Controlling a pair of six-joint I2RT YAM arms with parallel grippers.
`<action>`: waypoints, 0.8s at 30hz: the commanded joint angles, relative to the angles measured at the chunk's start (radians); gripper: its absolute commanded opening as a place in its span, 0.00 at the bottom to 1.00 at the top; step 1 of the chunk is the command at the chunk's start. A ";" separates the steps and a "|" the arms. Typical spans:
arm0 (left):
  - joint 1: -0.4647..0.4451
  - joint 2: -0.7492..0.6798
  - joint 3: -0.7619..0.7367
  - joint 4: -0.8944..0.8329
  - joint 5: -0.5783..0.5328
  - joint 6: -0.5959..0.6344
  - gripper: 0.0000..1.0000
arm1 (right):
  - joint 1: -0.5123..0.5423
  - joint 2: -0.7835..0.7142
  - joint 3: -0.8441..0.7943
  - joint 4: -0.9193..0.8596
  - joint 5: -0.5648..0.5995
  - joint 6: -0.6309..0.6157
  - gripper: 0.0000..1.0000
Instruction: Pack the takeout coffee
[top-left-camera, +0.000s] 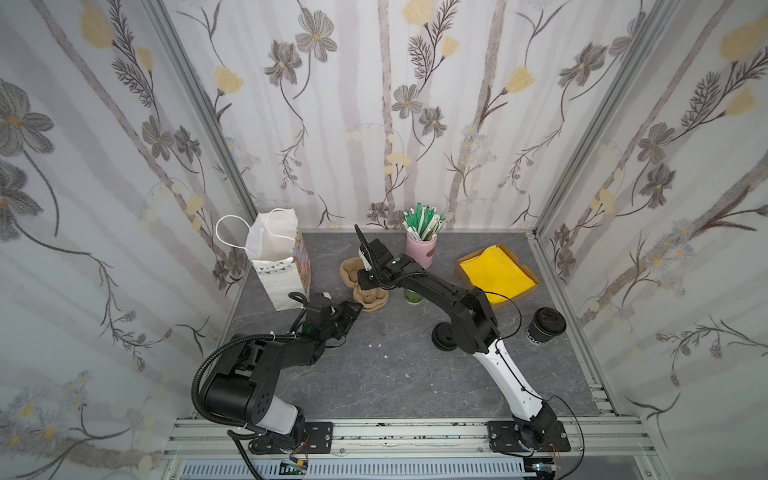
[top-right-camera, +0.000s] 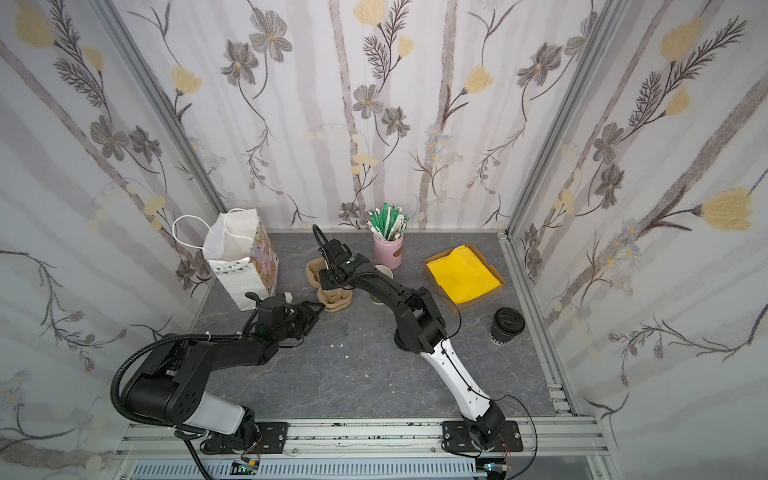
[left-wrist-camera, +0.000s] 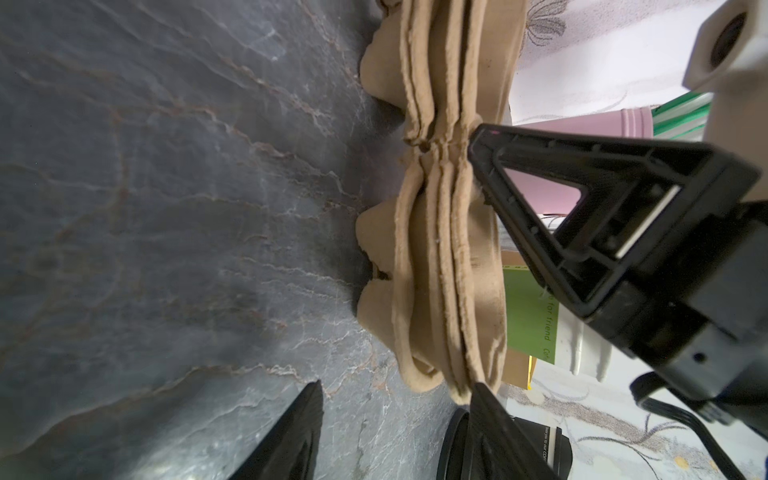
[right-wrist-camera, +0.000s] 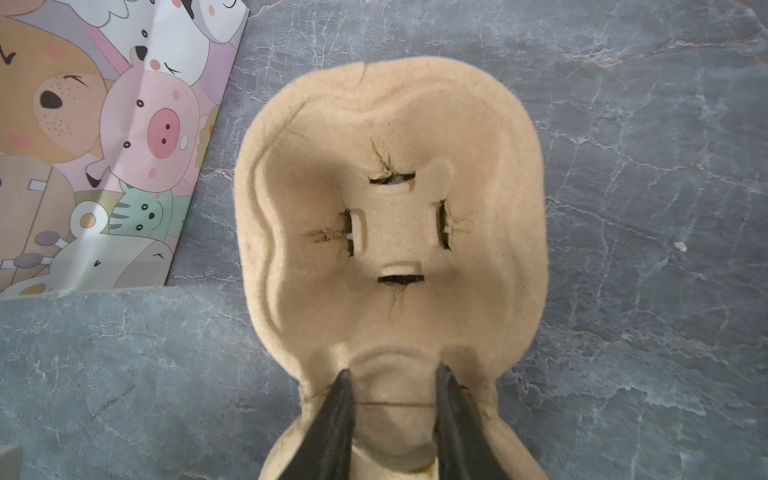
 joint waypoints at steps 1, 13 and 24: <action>0.000 0.000 0.011 0.028 0.008 -0.011 0.60 | 0.001 0.003 0.003 -0.050 -0.015 -0.002 0.29; 0.000 0.003 -0.010 0.028 0.012 -0.013 0.60 | 0.001 0.003 0.002 -0.050 -0.013 -0.001 0.29; 0.000 0.002 -0.005 0.027 0.016 -0.017 0.61 | 0.001 0.005 0.003 -0.049 -0.016 -0.001 0.29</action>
